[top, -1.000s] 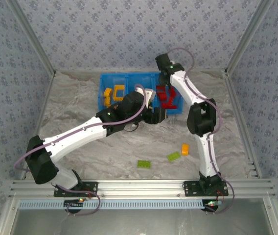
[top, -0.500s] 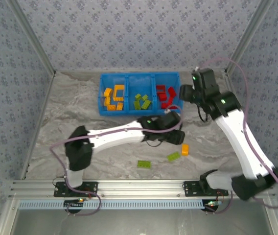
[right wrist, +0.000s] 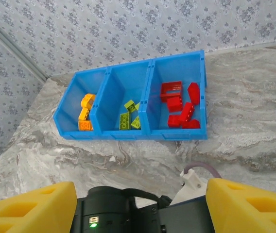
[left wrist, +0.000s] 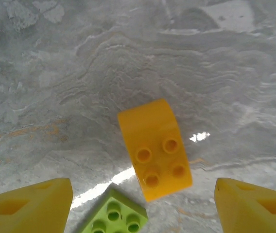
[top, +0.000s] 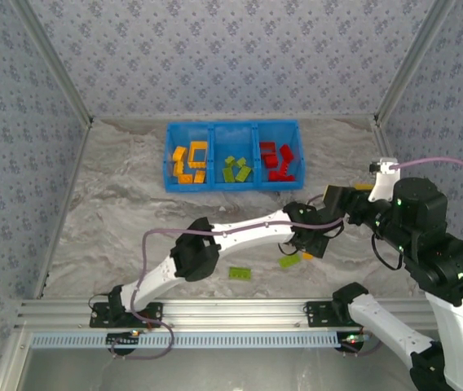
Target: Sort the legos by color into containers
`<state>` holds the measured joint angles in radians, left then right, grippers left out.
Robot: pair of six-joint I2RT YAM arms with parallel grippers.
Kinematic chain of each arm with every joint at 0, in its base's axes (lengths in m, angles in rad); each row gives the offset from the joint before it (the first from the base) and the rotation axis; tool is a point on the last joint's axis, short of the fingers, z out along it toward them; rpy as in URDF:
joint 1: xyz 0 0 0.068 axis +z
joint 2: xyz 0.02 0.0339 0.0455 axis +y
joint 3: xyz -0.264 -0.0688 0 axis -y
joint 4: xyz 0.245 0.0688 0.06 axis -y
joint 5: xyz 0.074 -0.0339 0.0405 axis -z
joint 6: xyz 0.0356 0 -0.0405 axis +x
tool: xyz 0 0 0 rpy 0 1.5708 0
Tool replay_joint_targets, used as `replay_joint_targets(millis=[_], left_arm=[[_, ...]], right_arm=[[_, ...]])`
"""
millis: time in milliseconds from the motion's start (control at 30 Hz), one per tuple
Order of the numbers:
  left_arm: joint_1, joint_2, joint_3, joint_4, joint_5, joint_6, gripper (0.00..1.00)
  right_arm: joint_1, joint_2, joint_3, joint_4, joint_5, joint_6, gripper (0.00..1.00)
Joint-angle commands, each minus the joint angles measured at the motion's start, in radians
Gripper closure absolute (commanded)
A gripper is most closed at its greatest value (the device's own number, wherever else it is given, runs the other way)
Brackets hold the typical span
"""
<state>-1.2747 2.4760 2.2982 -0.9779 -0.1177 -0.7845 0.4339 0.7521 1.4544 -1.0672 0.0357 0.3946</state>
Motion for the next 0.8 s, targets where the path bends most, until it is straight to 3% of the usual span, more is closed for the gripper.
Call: replay_joint_targets(millis=[0,267,567,767], left_arm=[[-0.013,0.051,0.052,-0.066,-0.033,-0.008,0.25],[-0.038,0.11,0.081,-0.016,-0.04,0.03,0.33],[-0.037,0.118,0.093,-0.04,-0.113,0.047,0.69],[-0.024,-0.036,0.01,-0.019,-0.194,0.037,0.71]], right_arm=[[0.004,-0.012,-0.036,-0.014,-0.03,0.036,0.27],[0.005,-0.013,-0.071,-0.02,-0.018,0.057,0.27],[0.005,-0.02,-0.105,-0.01,-0.027,0.065,0.28],[0.003,-0.026,-0.124,0.041,-0.111,0.034,0.28]])
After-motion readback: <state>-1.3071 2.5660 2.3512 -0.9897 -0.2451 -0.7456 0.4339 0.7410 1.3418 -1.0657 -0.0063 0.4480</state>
